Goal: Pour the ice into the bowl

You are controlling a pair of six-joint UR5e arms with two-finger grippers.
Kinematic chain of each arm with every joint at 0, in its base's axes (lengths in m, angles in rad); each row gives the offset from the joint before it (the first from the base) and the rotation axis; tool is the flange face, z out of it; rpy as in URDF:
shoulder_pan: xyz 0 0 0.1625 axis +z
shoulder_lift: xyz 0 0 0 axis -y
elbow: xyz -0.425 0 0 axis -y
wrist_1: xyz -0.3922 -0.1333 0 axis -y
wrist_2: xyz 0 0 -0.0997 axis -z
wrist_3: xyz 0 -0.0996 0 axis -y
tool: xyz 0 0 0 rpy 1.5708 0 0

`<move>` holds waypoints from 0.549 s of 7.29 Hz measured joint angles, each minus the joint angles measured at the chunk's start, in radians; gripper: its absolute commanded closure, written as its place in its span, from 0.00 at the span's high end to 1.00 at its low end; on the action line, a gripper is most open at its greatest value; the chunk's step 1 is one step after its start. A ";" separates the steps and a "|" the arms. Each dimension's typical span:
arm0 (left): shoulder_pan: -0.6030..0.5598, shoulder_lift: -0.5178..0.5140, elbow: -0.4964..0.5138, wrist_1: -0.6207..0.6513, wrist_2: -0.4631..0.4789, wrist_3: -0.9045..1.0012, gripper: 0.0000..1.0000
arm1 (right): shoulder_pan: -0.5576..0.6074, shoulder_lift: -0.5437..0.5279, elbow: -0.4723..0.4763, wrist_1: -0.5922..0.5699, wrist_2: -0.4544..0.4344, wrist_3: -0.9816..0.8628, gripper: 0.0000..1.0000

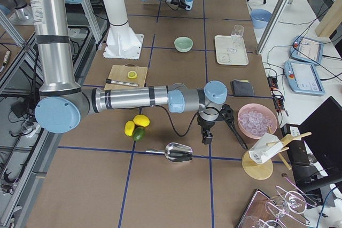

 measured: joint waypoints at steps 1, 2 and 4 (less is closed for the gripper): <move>0.000 0.000 0.005 0.000 0.009 -0.004 1.00 | 0.000 0.000 0.000 0.000 0.000 0.000 1.00; 0.001 -0.002 0.008 0.000 0.014 -0.005 0.78 | 0.000 0.000 0.000 0.000 0.000 0.001 1.00; 0.001 -0.012 0.009 0.001 0.028 -0.006 0.14 | 0.000 -0.001 0.000 0.000 0.000 0.000 1.00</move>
